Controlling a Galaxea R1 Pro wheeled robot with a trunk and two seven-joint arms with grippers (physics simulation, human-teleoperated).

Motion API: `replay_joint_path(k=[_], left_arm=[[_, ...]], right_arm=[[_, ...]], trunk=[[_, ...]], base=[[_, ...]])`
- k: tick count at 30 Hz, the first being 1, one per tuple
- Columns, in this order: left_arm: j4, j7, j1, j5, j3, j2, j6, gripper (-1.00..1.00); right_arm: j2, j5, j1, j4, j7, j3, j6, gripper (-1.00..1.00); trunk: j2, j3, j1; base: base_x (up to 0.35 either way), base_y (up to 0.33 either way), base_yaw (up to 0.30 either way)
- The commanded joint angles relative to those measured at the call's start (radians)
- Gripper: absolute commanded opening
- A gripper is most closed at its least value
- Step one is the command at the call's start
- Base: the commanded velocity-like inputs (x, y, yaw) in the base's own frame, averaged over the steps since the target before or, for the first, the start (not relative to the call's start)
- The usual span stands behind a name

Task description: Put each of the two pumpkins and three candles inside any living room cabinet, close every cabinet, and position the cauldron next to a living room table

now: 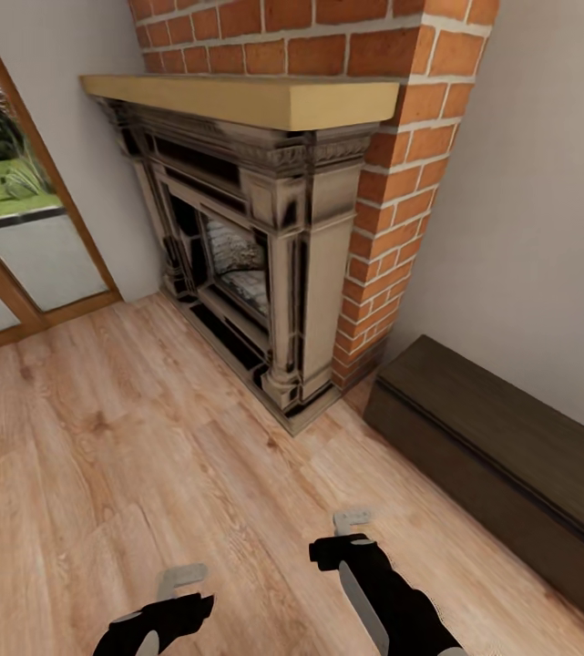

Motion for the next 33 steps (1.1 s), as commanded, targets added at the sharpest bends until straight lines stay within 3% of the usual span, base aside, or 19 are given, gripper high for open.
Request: replay_joint_path(k=[1,7,11,15,21,33], left_arm=[[-0.001,0.009,-0.001,0.011,-0.004,0.002,0.002,1.0],[-0.001,0.011,0.0,0.012,0.012,0.004,0.002,1.0],[0.001,0.011,0.0,0.01,0.07,0.004,0.002,1.0],[0.036,0.011,-0.005,0.01,0.098,0.005,0.002,1.0],[0.125,0.011,-0.045,0.012,0.109,0.007,0.001,1.0],[0.149,0.011,-0.056,0.014,0.111,0.008,0.002,1.0]], right_arm=[[-0.001,-0.011,0.0,-0.001,-0.01,0.003,0.003,1.0],[-0.001,-0.01,0.0,0.0,-0.01,0.008,0.003,1.0],[-0.001,-0.01,0.0,0.0,-0.01,0.01,0.003,1.0],[-0.001,-0.01,0.0,0.0,-0.01,0.01,0.003,1.0],[-0.001,-0.011,0.0,0.0,-0.01,0.011,0.001,1.0],[0.002,-0.013,0.0,-0.003,-0.01,0.023,0.001,1.0]], trunk=[[0.007,0.002,-0.004],[0.049,0.016,-0.027],[0.077,0.026,-0.043],[0.105,0.035,-0.058],[0.147,0.048,-0.081],[0.231,0.076,-0.127]], base=[[-0.25,0.188,0.26],[-0.255,0.193,0.26],[-0.256,0.192,0.257],[-0.238,0.157,0.246],[-0.227,0.137,0.232],[-0.224,0.13,0.155]])
